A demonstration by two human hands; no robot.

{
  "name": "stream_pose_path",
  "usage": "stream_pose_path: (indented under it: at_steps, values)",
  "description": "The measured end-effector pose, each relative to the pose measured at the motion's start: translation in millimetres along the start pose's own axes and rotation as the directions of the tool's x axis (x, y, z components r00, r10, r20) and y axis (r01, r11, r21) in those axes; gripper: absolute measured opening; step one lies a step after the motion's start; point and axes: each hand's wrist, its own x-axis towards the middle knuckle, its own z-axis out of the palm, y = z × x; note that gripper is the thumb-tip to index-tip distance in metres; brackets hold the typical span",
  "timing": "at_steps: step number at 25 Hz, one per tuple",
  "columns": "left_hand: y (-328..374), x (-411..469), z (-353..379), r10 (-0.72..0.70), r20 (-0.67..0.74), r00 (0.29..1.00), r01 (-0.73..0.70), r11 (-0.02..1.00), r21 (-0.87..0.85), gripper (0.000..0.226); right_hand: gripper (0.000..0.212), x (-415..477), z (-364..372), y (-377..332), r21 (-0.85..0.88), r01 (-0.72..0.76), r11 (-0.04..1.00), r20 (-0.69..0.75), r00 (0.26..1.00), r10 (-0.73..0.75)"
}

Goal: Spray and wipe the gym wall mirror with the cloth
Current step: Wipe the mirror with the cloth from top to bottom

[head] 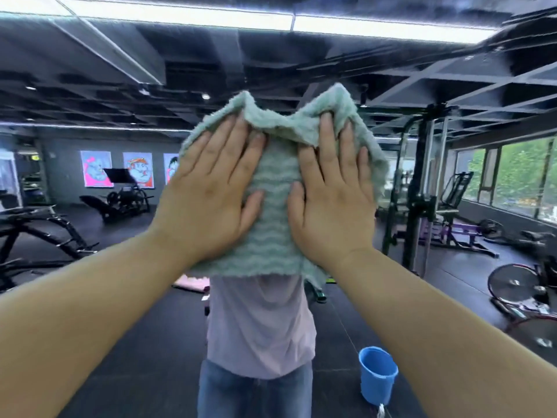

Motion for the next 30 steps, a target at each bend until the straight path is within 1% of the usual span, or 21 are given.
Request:
stream_pose_path:
  at_steps: [2, 5, 7, 10, 11, 13, 16, 18, 21, 23, 25, 27, 28, 30]
  values:
    - [-64.3, -27.9, -12.5, -0.096, 0.038, 0.995, 0.094, 0.995, 0.042, 0.066, 0.055, 24.2, 13.4, -66.2, 0.035, 0.052, 0.998, 0.012, 0.999, -0.053]
    - [-136.8, -72.4, -25.4, -0.219, 0.081, 0.972, 0.214, 0.975, 0.064, 0.067, 0.053, 52.7, 32.4, -155.9, 0.061, 0.100, 0.993, -0.006, 0.995, -0.100]
    - [-161.8, -114.7, -29.8, -0.285, 0.122, 0.951, 0.279, 0.958, 0.066, 0.066, 0.051, 45.7, 45.5, -208.2, 0.084, 0.134, 0.987, -0.009, 0.991, -0.134]
    - [-143.0, -171.7, -25.8, -0.282, 0.200, 0.938, 0.277, 0.959, 0.054, 0.062, 0.054, -10.6, 56.3, -234.1, 0.125, 0.213, 0.969, 0.103, 0.968, -0.227]
    - [-131.5, -185.2, -25.9, -0.266, 0.222, 0.938, 0.264, 0.964, 0.039, 0.060, 0.054, -32.8, 56.2, -228.4, 0.116, 0.247, 0.962, 0.133, 0.956, -0.261]
    - [-111.3, -187.2, -25.5, -0.241, 0.226, 0.944, 0.248, 0.969, -0.001, 0.059, 0.048, -58.8, 51.6, -191.4, 0.082, 0.279, 0.957, 0.145, 0.947, -0.288]
    - [-71.4, -139.2, -18.5, -0.117, 0.147, 0.982, 0.135, 0.984, -0.118, 0.062, 0.047, -56.7, 30.3, -105.8, -0.044, 0.212, 0.976, 0.160, 0.966, -0.202]
    - [-32.4, -89.8, -11.4, -0.067, 0.073, 0.995, 0.079, 0.980, -0.181, 0.061, 0.052, -42.1, 13.7, -48.0, -0.123, 0.130, 0.984, 0.131, 0.985, -0.113]
    - [42.6, -23.2, 1.5, -0.021, -0.014, 1.000, 0.018, 0.983, -0.185, 0.061, 0.055, -38.7, -4.3, 29.3, -0.164, -0.067, 0.984, 0.104, 0.991, 0.085]
    - [95.4, -0.1, 11.3, 0.011, -0.028, 1.000, -0.015, 0.985, -0.171, 0.062, 0.052, -62.3, -11.4, 71.8, -0.149, -0.199, 0.969, 0.076, 0.974, 0.212]
    - [144.4, -1.6, 19.1, 0.119, 0.017, 0.993, -0.115, 0.981, -0.159, 0.061, 0.057, -102.8, -12.2, 95.0, -0.118, -0.266, 0.957, 0.107, 0.955, 0.278]
    - [169.6, -21.8, 21.6, 0.249, 0.057, 0.967, -0.234, 0.952, -0.200, 0.056, 0.059, -142.3, -7.9, 95.1, -0.087, -0.263, 0.961, 0.144, 0.951, 0.273]
    - [168.9, -33.9, 21.7, 0.273, 0.056, 0.960, -0.256, 0.943, -0.214, 0.054, 0.059, -152.5, -4.6, 89.7, -0.064, -0.238, 0.969, 0.141, 0.959, 0.245]
    - [146.2, -53.6, 20.2, 0.256, 0.057, 0.965, -0.241, 0.952, -0.191, 0.055, 0.055, -149.5, 0.3, 71.9, -0.013, -0.144, 0.990, 0.139, 0.980, 0.144]
